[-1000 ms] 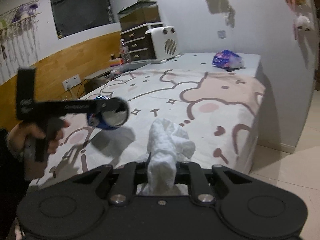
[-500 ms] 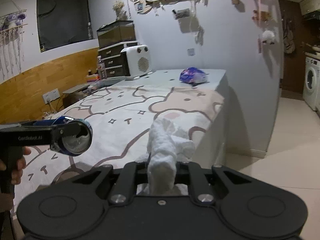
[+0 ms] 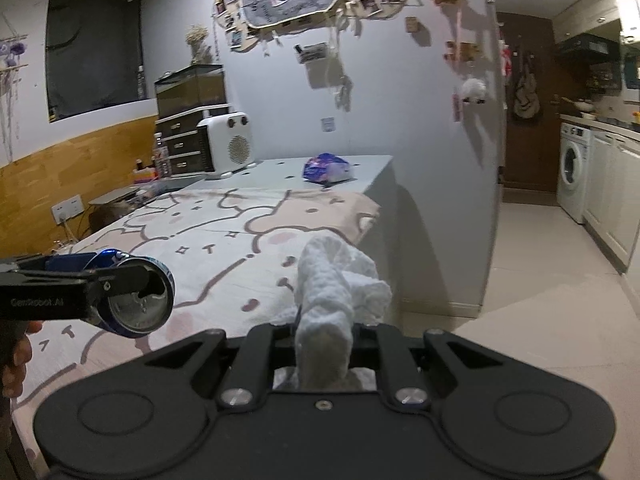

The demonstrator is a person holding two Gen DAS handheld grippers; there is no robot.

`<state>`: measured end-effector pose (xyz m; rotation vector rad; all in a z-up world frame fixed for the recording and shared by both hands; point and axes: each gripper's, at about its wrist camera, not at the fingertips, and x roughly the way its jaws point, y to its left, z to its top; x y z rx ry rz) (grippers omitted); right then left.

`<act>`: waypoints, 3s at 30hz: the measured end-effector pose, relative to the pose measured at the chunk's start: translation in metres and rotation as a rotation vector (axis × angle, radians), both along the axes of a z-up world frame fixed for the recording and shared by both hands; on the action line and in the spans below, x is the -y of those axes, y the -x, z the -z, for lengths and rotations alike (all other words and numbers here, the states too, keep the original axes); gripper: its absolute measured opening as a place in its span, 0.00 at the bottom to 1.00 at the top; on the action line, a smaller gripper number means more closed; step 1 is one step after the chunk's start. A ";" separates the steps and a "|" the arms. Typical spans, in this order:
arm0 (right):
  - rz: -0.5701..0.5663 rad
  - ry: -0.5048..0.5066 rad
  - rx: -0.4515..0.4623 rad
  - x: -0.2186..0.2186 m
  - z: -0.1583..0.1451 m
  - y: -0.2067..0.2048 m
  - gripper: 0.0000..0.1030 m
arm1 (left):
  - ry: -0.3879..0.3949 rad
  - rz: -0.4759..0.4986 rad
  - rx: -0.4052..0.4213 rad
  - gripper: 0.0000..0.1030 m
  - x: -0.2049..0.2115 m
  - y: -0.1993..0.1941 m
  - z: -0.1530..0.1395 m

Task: Collect trash
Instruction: 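Carry the can and tissue over the yellow bin with both tools, then open the left tool dropping the can while the right tool drops the tissue into the bin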

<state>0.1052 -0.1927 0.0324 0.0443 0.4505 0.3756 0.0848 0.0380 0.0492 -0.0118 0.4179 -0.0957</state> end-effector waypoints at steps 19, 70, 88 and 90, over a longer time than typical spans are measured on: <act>0.231 -0.017 -0.042 0.123 0.036 0.035 0.14 | 0.030 0.180 -0.062 0.89 0.128 -0.008 0.036; 0.492 -0.279 -0.675 0.161 0.347 -0.232 0.14 | -0.053 0.327 -0.900 0.89 0.234 -0.283 0.436; 0.459 -0.286 -0.872 0.162 0.424 -0.275 0.14 | -0.023 0.306 -1.114 0.89 0.224 -0.288 0.532; 0.455 -0.289 -0.892 0.158 0.433 -0.278 0.14 | -0.023 0.312 -1.116 0.89 0.222 -0.287 0.537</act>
